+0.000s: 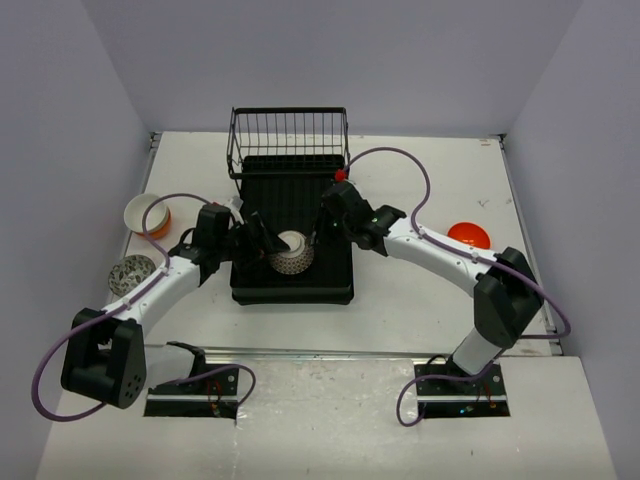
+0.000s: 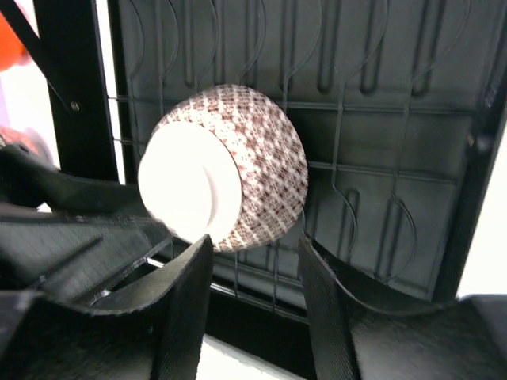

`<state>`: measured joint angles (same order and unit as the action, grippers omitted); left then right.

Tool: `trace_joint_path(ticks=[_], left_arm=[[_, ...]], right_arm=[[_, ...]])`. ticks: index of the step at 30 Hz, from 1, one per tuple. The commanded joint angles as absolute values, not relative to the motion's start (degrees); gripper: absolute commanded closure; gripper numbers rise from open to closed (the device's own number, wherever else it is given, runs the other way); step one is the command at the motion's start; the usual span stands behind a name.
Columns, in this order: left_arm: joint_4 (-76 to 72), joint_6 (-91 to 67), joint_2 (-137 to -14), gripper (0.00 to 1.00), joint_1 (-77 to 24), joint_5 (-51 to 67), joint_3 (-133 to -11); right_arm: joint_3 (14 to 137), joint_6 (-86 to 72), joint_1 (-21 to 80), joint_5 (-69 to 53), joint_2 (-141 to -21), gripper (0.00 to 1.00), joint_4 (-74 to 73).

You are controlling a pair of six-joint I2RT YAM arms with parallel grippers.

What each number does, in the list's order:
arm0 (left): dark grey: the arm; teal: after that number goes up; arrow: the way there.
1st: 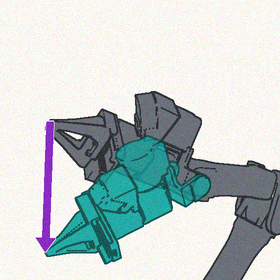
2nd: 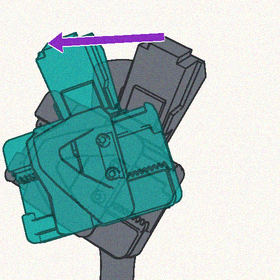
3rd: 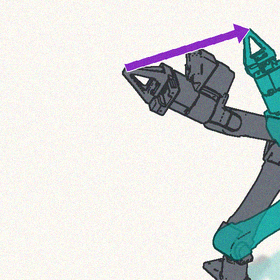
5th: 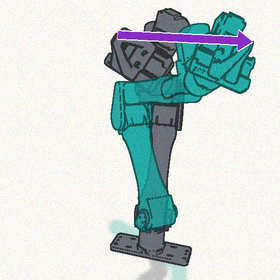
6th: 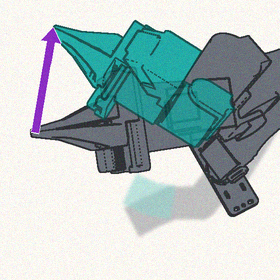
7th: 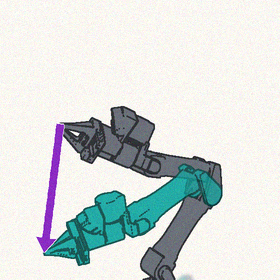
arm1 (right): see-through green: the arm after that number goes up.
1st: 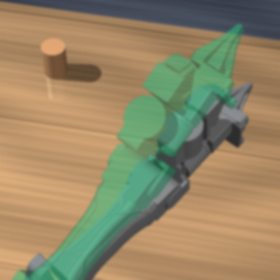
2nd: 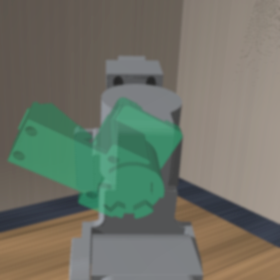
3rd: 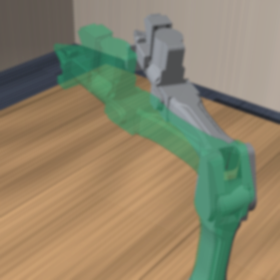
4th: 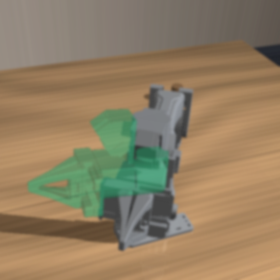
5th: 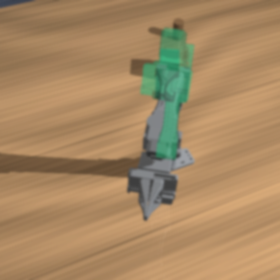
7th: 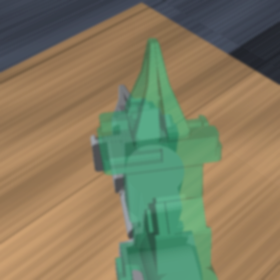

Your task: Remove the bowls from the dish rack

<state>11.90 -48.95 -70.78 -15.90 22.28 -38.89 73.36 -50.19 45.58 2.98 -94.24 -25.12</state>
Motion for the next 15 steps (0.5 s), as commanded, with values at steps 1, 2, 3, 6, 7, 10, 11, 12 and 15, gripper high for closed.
trace_joint_path(ticks=[1, 2, 3, 6, 7, 10, 11, 12, 15], left_arm=[[13.0, -48.7, -70.1, 0.06, -16.2, 20.8, -41.4], [13.2, -48.8, -70.2, 0.05, -16.2, 20.3, -41.6], [13.1, -48.8, -70.3, 0.05, -16.2, 20.0, -41.8], [13.5, -48.1, -70.6, 0.07, -16.2, 19.2, -42.7], [13.5, -47.7, -70.6, 0.07, -16.2, 19.0, -42.9], [14.2, -46.8, -70.6, 0.07, -16.2, 18.7, -44.0], [14.4, -46.6, -70.3, 0.06, -16.2, 18.6, -44.6], [14.8, -46.5, -70.1, 0.07, -16.2, 18.6, -44.8], [16.8, -46.0, -68.9, 0.06, -16.2, 18.3, -46.7]], right_arm=[[76.7, -49.7, 45.5, 1.9, -95.6, 0.49, -24.8], [76.8, -49.9, 45.4, 1.8, -95.8, 0.48, -24.8], [76.8, -50.2, 45.4, 1.8, -95.9, 0.46, -24.8], [76.6, -50.6, 45.4, 1.5, -96.2, 0.46, -24.5], [76.5, -50.5, 45.3, 0.9, -96.3, 0.45, -24.2], [76.2, -50.4, 44.9, 0.4, -96.7, 0.39, -23.6], [76.1, -50.5, 45.0, 0.4, -96.7, 0.38, -23.4], [76.1, -50.4, 44.9, 0.4, -96.8, 0.36, -23.0], [76.3, -50.5, 44.8, 0.4, -97.4, 0.36, -23.6]])
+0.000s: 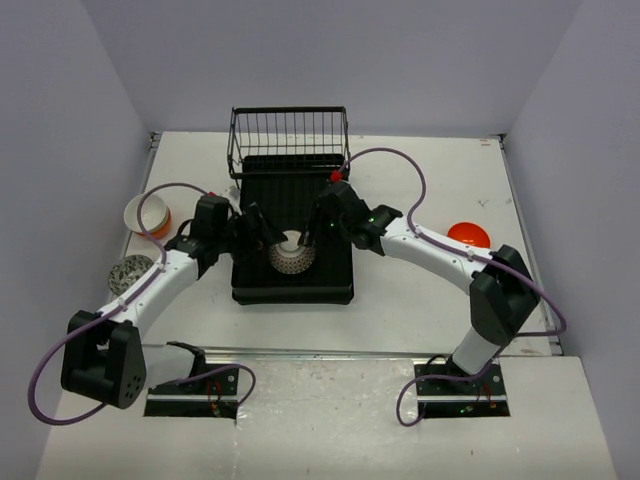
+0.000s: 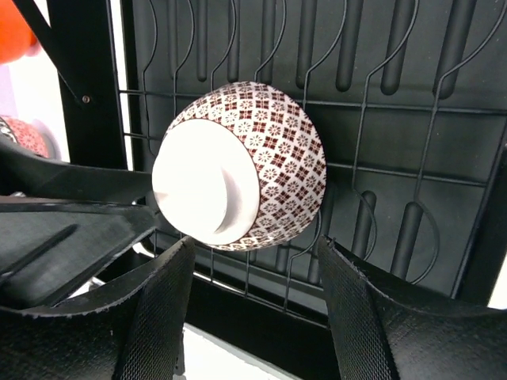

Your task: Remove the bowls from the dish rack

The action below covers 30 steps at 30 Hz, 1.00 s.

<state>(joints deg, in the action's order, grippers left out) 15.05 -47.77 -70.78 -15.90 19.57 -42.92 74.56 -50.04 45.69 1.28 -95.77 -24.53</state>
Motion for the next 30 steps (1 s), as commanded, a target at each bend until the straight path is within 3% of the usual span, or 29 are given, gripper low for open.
trace_joint_path(ticks=[1, 4, 6, 8, 14, 17, 20, 21, 23, 24, 27, 30], left_arm=[[17.5, -45.7, -68.4, 0.07, -16.2, 18.1, -47.3], [20.7, -45.2, -66.2, 0.07, -16.2, 17.0, -50.1], [24.6, -44.8, -64.5, 0.11, -16.2, 14.7, -52.9], [27.2, -43.8, -62.9, 0.13, -16.2, 11.6, -55.6], [34.2, -41.7, -58.8, 0.16, -16.2, 6.3, -57.5], [36.8, -42.2, -55.9, 0.21, -16.2, 2.2, -56.6], [40.3, -42.9, -54.9, 0.37, -16.1, -2.4, -56.1], [41.8, -43.1, -55.0, 0.5, -16.1, -3.1, -55.8], [42.9, -43.8, -55.4, 0.63, -16.1, -4.1, -54.3], [42.8, -43.9, -55.3, 0.77, -16.1, -4.3, -53.6], [41.5, -44.6, -53.6, 1.0, -16.1, -5.8, -50.6], [40.8, -44.7, -53.1, 1.0, -16.1, -7.9, -49.0]], right_arm=[[76.2, -50.5, 44.8, 0.4, -97.2, 0.36, -23.7], [75.9, -50.7, 44.6, 1.0, -97.5, 0.45, -23.8], [75.8, -50.7, 44.6, 1.1, -97.7, 0.6, -23.8], [75.8, -50.5, 44.5, 1.5, -98.0, 0.67, -23.7], [74.5, -50.8, 44.4, 3.4, -96.4, 0.67, -23.6], [73.6, -51.9, 44.5, 4.4, -95.0, 0.74, -23.4], [70.9, -52.6, 44.5, 4.9, -93.5, 0.98, -21.1], [70.1, -53.3, 44.5, 5.4, -93.1, 1.0, -20.7], [68.3, -53.4, 44.6, 6.1, -91.3, 1.0, -19.3], [66.1, -53.6, 44.6, 6.3, -90.4, 1.0, -17.6], [62.3, -52.3, 45.5, 9.0, -86.9, 1.0, -14.4], [60.0, -49.6, 45.8, 9.8, -84.7, 1.0, -11.6]])
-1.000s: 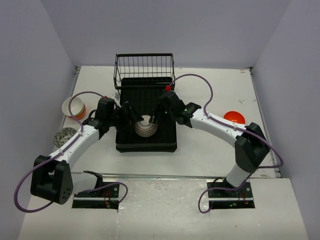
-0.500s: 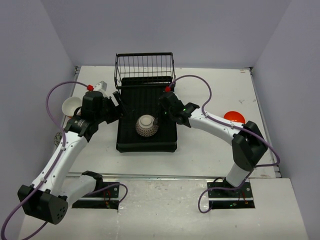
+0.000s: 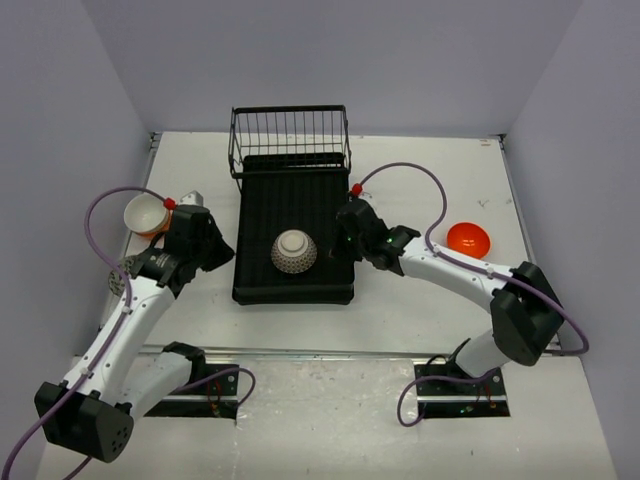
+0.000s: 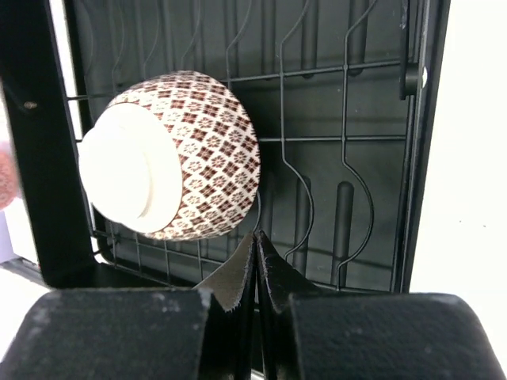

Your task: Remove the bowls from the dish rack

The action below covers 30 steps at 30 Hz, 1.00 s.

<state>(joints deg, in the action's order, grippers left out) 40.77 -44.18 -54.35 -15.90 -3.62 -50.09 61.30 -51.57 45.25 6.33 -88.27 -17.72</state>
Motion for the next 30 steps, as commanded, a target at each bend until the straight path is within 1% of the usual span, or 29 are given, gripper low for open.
trace_joint_path(ticks=[1, 6, 10, 14, 16, 21, 24, 30], left_arm=[[40.7, -44.6, -53.7, 1.0, -16.1, -8.7, -48.7], [39.1, -44.0, -55.3, 1.0, -15.6, -10.9, -48.1], [38.6, -42.5, -60.6, 1.0, -13.9, -12.2, -49.2], [35.0, -40.3, -63.3, 1.0, -11.6, -11.8, -49.7], [32.9, -38.6, -64.5, 1.0, -9.1, -9.7, -49.7], [29.7, -35.3, -68.3, 1.0, -4.7, -5.5, -50.1], [28.2, -34.5, -71.1, 1.0, -4.5, -3.3, -50.8], [27.2, -34.5, -74.7, 1.0, -4.5, 2.8, -51.6]], right_arm=[[59.7, -48.4, 45.9, 9.9, -84.6, 1.0, -11.0], [57.5, -40.9, 46.3, 11.9, -85.2, 1.0, -3.5], [56.2, -37.6, 46.8, 14.2, -87.7, 1.0, 1.6], [53.4, -33.4, 46.8, 17.1, -89.5, 1.0, 9.0], [53.2, -32.3, 46.9, 17.6, -91.7, 1.0, 11.9], [54.1, -31.3, 47.5, 18.5, -95.9, 1.0, 14.1], [56.2, -31.6, 48.7, 18.5, -97.5, 1.0, 13.3], [65.3, -33.5, 54.1, 18.9, -101.7, 1.0, 7.9]])
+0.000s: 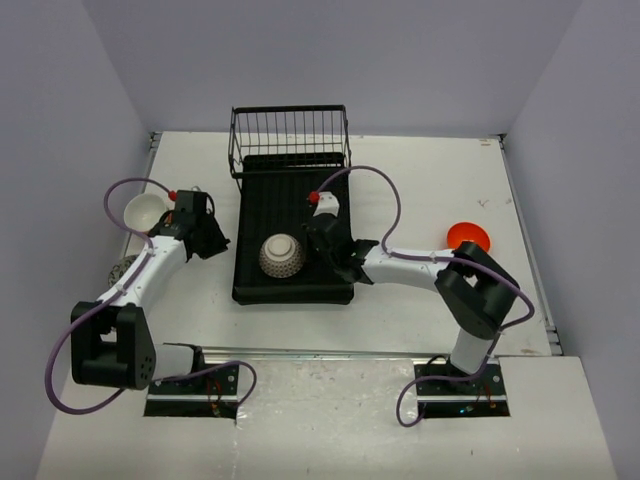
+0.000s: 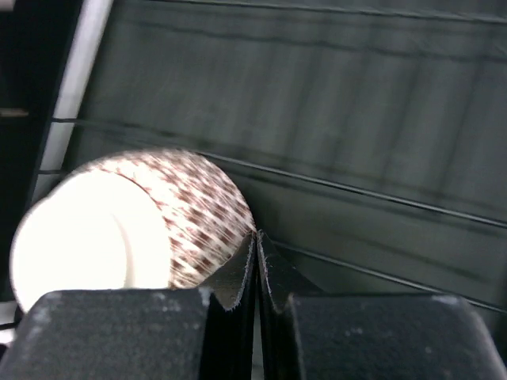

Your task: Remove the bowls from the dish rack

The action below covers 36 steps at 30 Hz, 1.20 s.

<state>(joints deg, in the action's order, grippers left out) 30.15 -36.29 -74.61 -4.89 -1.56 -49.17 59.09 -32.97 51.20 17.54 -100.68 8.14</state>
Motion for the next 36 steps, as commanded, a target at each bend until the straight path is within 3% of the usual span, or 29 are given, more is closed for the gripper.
trace_joint_path(ticks=[1, 10, 17, 18, 20, 22, 26, 29, 36], left_arm=[[27.2, -34.4, -74.8, 1.0, -4.5, 3.2, -51.7], [30.5, -32.8, -74.4, 1.0, -4.5, 3.7, -53.5], [32.6, -33.0, -73.4, 1.0, -4.4, 3.4, -53.8], [33.0, -33.0, -73.5, 1.0, -4.5, 3.3, -53.8], [33.3, -33.0, -73.4, 1.0, -4.4, 3.8, -53.8], [33.7, -33.0, -73.4, 1.0, -4.4, 4.0, -54.0], [34.3, -32.3, -73.6, 1.0, -4.5, 4.7, -54.6], [35.8, -31.6, -73.4, 1.0, -4.5, 5.0, -55.6], [42.7, -31.9, -72.0, 1.0, -6.1, 5.3, -61.1]], right_arm=[[66.3, -34.4, 54.6, 18.5, -102.9, 1.0, 6.6], [75.1, -38.2, 56.5, 18.5, -105.9, 1.0, 0.2], [73.5, -41.7, 56.4, 22.1, -96.4, 0.98, -13.3], [72.1, -42.1, 56.2, 20.9, -94.1, 0.9, -14.4], [70.7, -42.9, 55.3, 15.6, -91.9, 0.82, -15.3], [68.9, -42.9, 54.6, 10.0, -90.1, 0.62, -14.6], [68.1, -43.9, 53.2, -3.7, -89.6, 0.45, -11.7], [68.8, -44.7, 53.1, -6.0, -90.5, 0.44, -11.2], [67.1, -45.9, 51.7, -5.4, -90.2, 0.52, -13.2]])
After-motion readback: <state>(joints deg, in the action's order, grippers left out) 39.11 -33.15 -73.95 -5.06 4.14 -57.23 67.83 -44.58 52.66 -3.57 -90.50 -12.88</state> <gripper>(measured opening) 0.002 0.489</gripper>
